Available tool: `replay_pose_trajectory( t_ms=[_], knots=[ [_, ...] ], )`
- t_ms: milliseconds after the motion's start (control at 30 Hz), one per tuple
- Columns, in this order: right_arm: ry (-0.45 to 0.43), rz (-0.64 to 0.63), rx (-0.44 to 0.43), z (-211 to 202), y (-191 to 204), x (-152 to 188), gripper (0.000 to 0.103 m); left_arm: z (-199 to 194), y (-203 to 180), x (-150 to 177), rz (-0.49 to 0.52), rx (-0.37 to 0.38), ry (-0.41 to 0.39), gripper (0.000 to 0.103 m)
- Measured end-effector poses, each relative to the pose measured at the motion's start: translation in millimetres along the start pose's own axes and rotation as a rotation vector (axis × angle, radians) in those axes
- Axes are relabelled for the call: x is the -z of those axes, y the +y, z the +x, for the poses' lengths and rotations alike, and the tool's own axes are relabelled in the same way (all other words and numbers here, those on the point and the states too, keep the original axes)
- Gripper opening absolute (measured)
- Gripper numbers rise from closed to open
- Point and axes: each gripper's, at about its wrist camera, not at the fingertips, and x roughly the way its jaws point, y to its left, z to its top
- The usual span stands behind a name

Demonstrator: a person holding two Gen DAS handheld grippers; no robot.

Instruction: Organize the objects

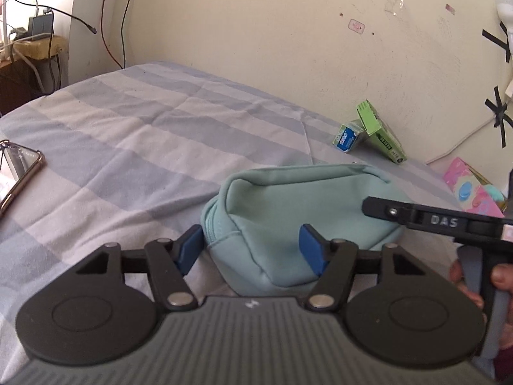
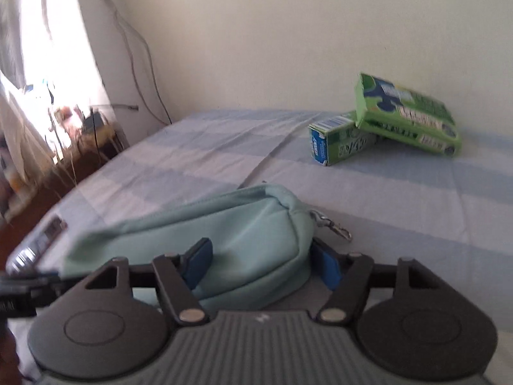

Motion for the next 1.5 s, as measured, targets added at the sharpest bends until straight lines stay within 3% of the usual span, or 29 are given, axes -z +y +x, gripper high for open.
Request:
replay_pose_trajectory(
  t_ms=[267,533,800,1067,1200,1400,1500],
  knots=[
    [0.005,0.096,-0.028,-50.8,-21.0,22.7,0.055,-3.0,-27.6,7.0,0.087,0.028,0.006,0.067],
    [-0.065,0.192,0.071,-113.5,-49.1,46.4,0.043,-6.5,-89.4,1.5,0.19,0.131,-0.003,0.067],
    [-0.307,0.236,0.207,-195.2,-96.6,33.6,0.042,-9.4,-199.3,-40.4,0.364,0.268,-0.137,0.067],
    [-0.464,0.329,0.425,-265.4,-191.5,31.6,0.042,40.8,-334.0,-44.2,0.478,0.445,-0.097,0.067],
    [-0.474,0.386,0.514,-286.2,-250.1,40.7,0.042,71.4,-389.5,-36.8,0.534,0.482,-0.048,0.067],
    [-0.388,0.461,0.601,-287.0,-312.8,51.7,0.043,125.4,-441.9,-31.7,0.586,0.483,0.124,0.068],
    [-0.347,0.456,0.639,-276.1,-328.3,48.2,0.048,140.0,-458.6,-32.1,0.62,0.441,0.092,0.069]
  ],
)
